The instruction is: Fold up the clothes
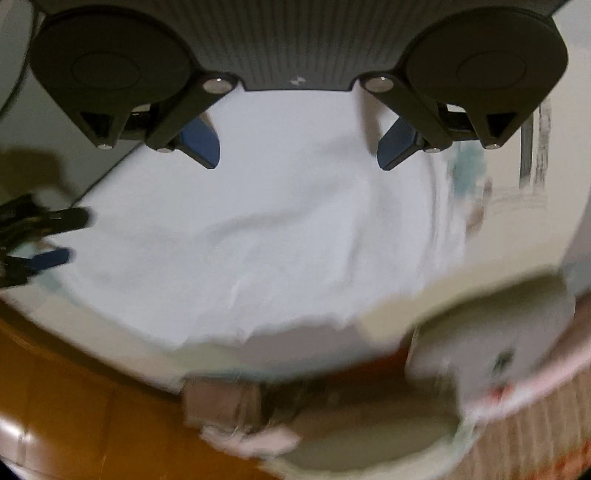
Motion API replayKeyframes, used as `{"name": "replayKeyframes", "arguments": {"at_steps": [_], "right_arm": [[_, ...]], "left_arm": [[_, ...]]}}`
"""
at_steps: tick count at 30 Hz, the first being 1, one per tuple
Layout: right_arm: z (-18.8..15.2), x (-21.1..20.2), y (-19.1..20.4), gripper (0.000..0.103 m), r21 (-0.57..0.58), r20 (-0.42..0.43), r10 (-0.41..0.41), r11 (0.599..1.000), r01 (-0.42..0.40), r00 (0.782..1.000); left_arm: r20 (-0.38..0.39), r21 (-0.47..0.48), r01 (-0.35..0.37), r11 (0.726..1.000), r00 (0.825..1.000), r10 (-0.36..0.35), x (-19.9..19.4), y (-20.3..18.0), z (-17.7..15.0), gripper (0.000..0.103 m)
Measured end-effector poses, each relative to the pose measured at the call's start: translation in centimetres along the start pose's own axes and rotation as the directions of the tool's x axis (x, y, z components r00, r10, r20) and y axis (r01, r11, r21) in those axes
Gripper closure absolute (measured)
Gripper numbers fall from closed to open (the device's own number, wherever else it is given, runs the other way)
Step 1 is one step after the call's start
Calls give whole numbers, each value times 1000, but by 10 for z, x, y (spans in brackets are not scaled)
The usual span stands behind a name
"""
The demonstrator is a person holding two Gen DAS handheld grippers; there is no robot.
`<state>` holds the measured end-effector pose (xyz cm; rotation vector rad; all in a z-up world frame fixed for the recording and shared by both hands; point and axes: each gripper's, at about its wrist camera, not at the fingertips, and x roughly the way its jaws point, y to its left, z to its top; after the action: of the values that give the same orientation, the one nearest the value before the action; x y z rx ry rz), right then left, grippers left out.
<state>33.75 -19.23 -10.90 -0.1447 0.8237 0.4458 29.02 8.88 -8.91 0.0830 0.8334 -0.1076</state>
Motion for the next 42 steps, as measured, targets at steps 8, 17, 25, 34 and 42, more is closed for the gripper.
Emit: {"name": "replayKeyframes", "arguments": {"at_steps": [8,17,25,34,42], "right_arm": [[-10,-47,-28,4,-48,26,20,999,-19,999],[-35,-24,61,3,-692,170,-141,688,220,975],[-41,1,95,0,-826,311,-163,440,351,936],[-25,-6,91,0,-765,422,-161,466,446,892],[-36,8,93,0,-791,357,-154,476,385,922]], "left_arm": [[68,155,20,988,997,-31,-43,-6,-12,10],[232,760,-215,613,971,53,-27,-110,-42,10],[254,784,-215,582,967,15,-9,-131,-36,10],[288,763,-250,596,957,32,9,-136,-26,6],[267,705,-309,638,949,166,8,-106,-28,6]]}}
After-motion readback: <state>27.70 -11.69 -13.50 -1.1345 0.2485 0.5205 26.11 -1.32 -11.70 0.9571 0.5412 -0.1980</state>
